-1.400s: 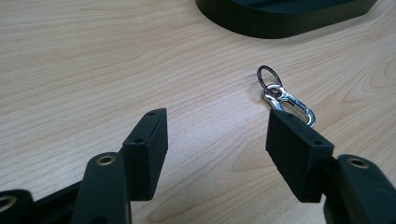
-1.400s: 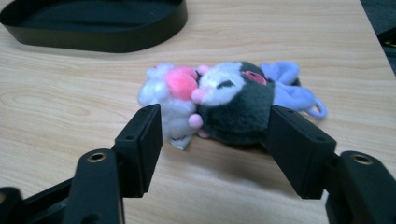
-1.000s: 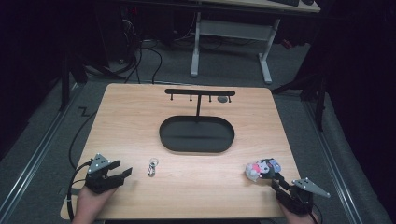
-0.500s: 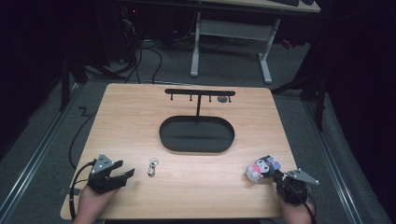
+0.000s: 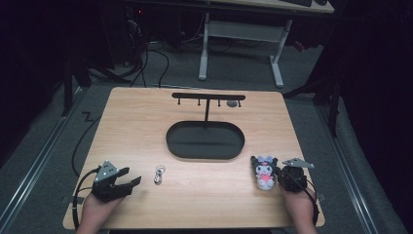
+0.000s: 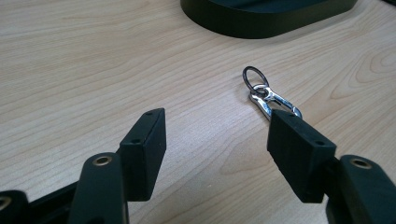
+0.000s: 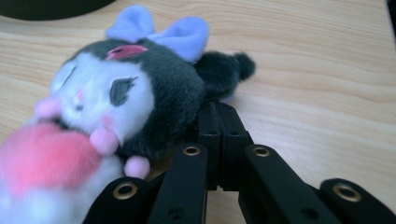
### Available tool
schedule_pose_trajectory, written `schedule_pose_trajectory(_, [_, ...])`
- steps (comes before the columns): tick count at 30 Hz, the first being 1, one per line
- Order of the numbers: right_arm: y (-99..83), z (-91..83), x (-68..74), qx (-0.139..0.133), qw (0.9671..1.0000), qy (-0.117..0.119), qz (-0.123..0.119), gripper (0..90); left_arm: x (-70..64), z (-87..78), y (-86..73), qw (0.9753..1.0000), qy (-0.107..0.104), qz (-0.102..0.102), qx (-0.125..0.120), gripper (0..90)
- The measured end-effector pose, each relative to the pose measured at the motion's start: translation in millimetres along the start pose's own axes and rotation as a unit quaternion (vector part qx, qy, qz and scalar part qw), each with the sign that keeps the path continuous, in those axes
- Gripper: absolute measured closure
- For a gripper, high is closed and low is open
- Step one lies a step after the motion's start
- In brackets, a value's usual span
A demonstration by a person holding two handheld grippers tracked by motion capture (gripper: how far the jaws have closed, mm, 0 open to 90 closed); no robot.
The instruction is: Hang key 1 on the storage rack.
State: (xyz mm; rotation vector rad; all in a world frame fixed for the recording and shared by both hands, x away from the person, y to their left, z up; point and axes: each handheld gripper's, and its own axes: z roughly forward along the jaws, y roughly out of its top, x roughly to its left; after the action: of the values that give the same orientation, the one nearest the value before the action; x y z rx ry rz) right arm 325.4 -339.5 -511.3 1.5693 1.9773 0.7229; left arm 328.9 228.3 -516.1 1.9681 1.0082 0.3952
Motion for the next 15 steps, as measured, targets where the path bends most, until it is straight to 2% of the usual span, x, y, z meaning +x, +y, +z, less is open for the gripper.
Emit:
schedule_pose_trajectory(3, [2.5,2.3,2.2,-0.003,1.0,0.002,-0.006,89.7,-0.6,-0.3,-0.2,1.0,-0.003,0.004,-0.003,37.9])
schedule_pose_trajectory(8, [-7.2,-7.2,3.5,-0.027,0.9995,-0.018,-0.003,84.9,-0.5,-0.1,0.1,0.9999,-0.006,0.006,-0.006,37.5])
schedule_pose_trajectory(11, [-19.9,-14.7,1.9,-0.029,0.9993,-0.02,0.012,81.4,-0.4,1.1,1.3,1.0,-0.004,0.001,-0.008,36.9])
schedule_pose_trajectory(14, [-21.5,-17.0,0.6,-0.031,0.9991,-0.026,0.012,81.1,-1.8,2.2,2.0,0.9999,-0.004,0.005,-0.009,36.8])
schedule_pose_trajectory(15, [-23.3,-17.9,-1.5,-0.033,0.999,-0.024,0.019,81.1,-2.3,2.4,2.2,0.9999,-0.004,0.006,-0.009,36.7])
